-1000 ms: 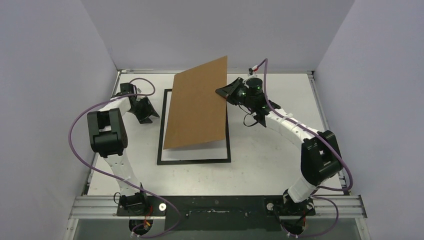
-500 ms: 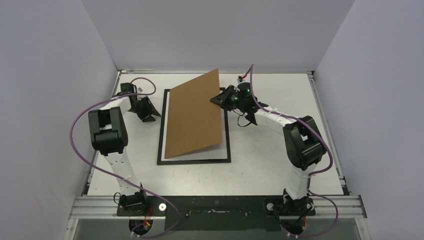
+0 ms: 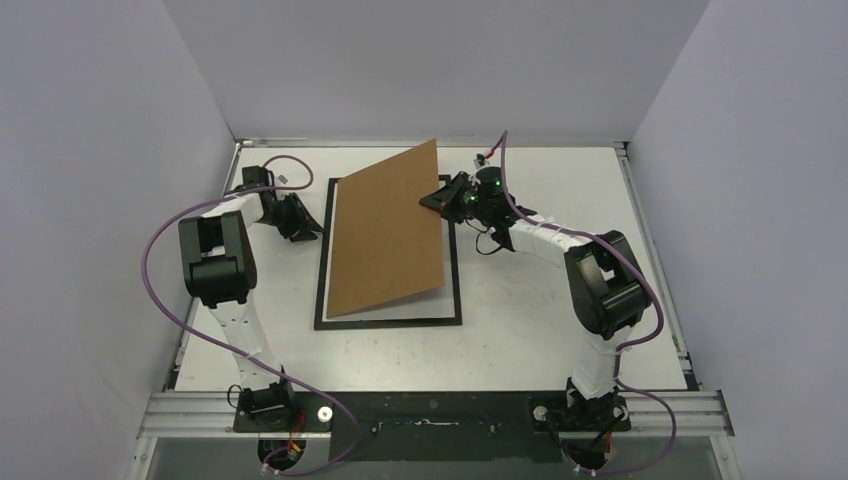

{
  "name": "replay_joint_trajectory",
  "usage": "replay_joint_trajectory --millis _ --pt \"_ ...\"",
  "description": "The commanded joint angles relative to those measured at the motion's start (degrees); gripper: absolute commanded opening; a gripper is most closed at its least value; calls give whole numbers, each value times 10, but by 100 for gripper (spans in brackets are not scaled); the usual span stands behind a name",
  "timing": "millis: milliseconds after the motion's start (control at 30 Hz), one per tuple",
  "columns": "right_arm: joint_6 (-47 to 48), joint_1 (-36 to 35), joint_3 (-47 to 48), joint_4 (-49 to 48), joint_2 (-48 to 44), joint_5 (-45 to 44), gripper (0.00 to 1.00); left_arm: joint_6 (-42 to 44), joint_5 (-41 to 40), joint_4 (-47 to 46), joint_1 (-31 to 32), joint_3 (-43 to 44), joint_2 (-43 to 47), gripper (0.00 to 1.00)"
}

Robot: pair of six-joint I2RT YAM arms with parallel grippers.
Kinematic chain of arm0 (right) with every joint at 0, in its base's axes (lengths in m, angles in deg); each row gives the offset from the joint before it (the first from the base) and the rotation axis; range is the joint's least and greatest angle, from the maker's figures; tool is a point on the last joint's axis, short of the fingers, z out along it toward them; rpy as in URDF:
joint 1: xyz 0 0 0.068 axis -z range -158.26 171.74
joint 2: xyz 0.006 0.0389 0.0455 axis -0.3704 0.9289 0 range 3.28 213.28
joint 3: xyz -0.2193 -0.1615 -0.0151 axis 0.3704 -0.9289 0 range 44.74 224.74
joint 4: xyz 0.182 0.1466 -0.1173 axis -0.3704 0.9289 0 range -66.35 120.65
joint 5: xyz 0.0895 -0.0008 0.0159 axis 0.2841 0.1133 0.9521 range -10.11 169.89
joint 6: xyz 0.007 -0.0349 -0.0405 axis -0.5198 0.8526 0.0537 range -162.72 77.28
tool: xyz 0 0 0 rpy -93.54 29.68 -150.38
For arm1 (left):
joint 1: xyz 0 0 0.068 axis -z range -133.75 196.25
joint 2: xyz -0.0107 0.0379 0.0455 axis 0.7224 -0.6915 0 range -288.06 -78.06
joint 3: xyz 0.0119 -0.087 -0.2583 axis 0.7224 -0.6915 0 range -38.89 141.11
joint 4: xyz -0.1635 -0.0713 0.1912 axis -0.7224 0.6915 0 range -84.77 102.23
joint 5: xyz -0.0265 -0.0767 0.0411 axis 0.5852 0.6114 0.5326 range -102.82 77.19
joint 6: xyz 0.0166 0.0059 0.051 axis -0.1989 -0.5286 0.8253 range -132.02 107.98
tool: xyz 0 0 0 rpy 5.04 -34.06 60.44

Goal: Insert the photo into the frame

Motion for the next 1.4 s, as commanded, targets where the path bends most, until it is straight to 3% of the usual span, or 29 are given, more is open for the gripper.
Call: replay_joint_trajectory --millis 0,633,1367 --pt "-28 6 -1 -69 -17 24 0 3 -11 -12 0 9 -21 27" --pt "1 0 -42 -102 -12 34 0 0 -12 -16 0 5 -22 25" --pt "42 -4 -69 -116 15 -29 0 1 -8 -12 3 8 -22 25"
